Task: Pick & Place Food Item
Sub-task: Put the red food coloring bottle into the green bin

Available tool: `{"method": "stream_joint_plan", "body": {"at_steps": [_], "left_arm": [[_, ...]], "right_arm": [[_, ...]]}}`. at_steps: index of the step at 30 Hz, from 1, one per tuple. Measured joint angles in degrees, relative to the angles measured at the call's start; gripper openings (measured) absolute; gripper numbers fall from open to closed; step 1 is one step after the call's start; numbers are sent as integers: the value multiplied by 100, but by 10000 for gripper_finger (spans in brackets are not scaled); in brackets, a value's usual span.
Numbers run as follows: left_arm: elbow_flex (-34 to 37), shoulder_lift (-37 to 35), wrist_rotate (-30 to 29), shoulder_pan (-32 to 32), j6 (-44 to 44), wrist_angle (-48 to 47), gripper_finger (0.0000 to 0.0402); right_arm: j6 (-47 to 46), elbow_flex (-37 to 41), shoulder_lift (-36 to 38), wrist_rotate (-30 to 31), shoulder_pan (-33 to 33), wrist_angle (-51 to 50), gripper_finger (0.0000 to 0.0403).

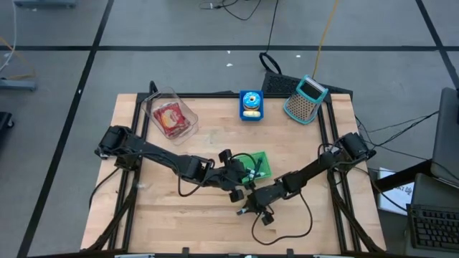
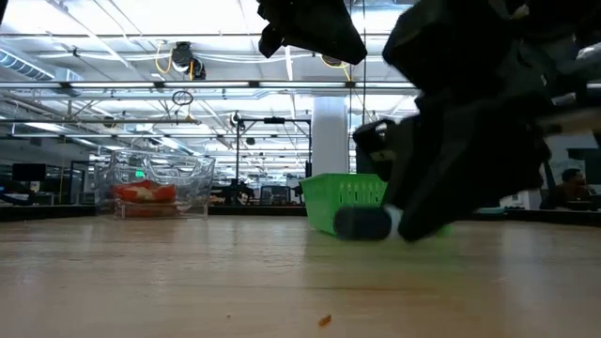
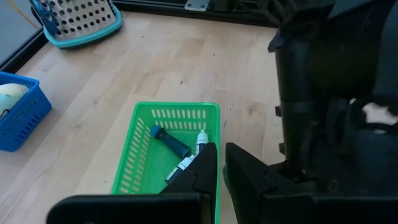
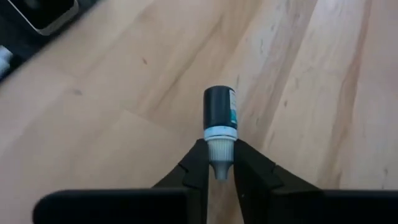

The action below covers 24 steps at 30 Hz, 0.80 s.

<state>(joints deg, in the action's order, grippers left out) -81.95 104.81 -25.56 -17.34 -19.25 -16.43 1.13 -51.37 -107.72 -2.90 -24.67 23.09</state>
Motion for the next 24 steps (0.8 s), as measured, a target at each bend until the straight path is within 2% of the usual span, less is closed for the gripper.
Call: {"method": "stream_joint_plan", "body": {"at_steps": [4,7,10,14,18,24], "left_arm": [[0,-32,3,0,46,-16,37],[0,-217,55,0,157,-46,37],[0,-538,96,-25,321,-169,37],[0,-1030,100,-127,625,-325,37],[-4,-1467,135,-220,924,-641,37],[-4,-1793,508,-271,869,-1089,37]], "right_arm": [[1,0,392,-7,-3,-195,39],[-1,0,825,19,0,-548,55],[23,4,1315,262,14,-1061,63],[148,15,1944,619,150,-1846,49],[174,246,2434,767,505,-2207,41],[107,886,2821,759,1296,-2119,56]]}}
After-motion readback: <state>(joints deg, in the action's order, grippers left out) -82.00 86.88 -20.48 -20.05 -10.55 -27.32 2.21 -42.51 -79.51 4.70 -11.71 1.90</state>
